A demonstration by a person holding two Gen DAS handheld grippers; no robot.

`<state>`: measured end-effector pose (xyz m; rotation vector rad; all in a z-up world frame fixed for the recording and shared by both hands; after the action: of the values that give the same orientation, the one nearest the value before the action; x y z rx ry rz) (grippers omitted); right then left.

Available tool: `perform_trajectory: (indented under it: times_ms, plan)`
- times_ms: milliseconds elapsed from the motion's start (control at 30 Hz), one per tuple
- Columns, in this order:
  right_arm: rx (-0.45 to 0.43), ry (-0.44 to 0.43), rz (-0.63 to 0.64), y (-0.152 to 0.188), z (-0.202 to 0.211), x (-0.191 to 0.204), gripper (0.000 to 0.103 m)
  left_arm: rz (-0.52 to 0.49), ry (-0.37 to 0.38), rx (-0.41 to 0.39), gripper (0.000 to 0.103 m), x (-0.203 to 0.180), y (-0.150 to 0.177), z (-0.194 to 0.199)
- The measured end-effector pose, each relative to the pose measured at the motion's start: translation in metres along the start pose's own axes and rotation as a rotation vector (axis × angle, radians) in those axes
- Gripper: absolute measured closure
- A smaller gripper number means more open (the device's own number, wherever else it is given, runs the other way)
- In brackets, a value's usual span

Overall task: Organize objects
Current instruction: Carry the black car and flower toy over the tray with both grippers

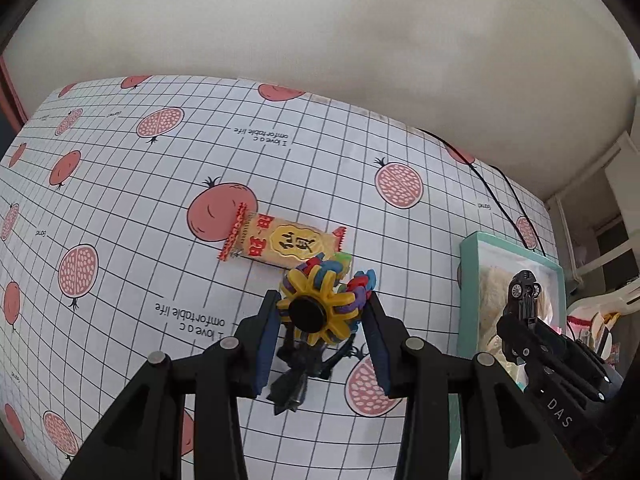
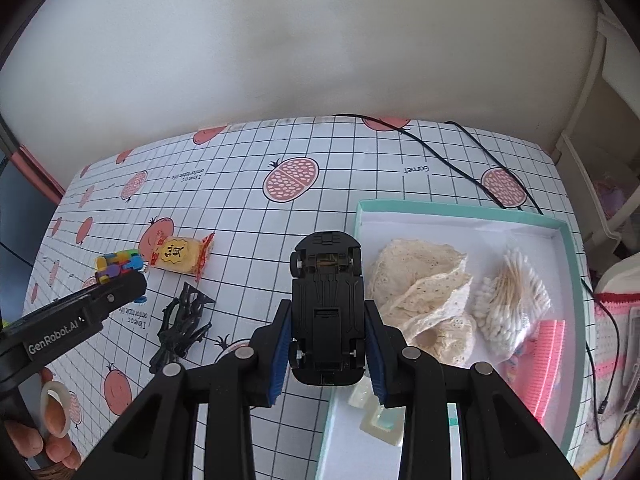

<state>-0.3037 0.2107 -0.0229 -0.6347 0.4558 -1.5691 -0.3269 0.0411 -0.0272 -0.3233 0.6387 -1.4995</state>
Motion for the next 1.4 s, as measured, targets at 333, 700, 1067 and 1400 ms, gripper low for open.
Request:
perform_trajectory:
  times_ms: [333,700,1067,1400]
  plan:
    - [-0.018,0.032,-0.052,-0.001,0.015,-0.046,0.068,-0.053,0.080,0.013,0.061,-0.065,0.011,-0.002]
    - [-0.037,0.092,-0.161,-0.003,0.029,-0.113,0.068,-0.128,0.180,0.045,0.061,-0.133,0.028,-0.005]
    - [-0.036,0.154,-0.236,0.006,0.035,-0.162,0.068,-0.137,0.328,0.098,0.061,-0.189,0.053,-0.010]
    - [0.003,0.145,-0.244,0.017,0.026,-0.165,0.068,-0.103,0.360,0.155,0.060,-0.203,0.070,-0.025]
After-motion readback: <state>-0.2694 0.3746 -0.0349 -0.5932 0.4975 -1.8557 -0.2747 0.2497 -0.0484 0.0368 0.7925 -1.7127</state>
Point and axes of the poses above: each gripper's, at about its wrist camera, not at the fingertips, and z roughly against the way its jaws point, x to its left, y to its underside, the point moved 9 cm from there along -z, roughly the way its jaws point, and after that the axes turned 12 degrees about -x, right-handed, at the moved point
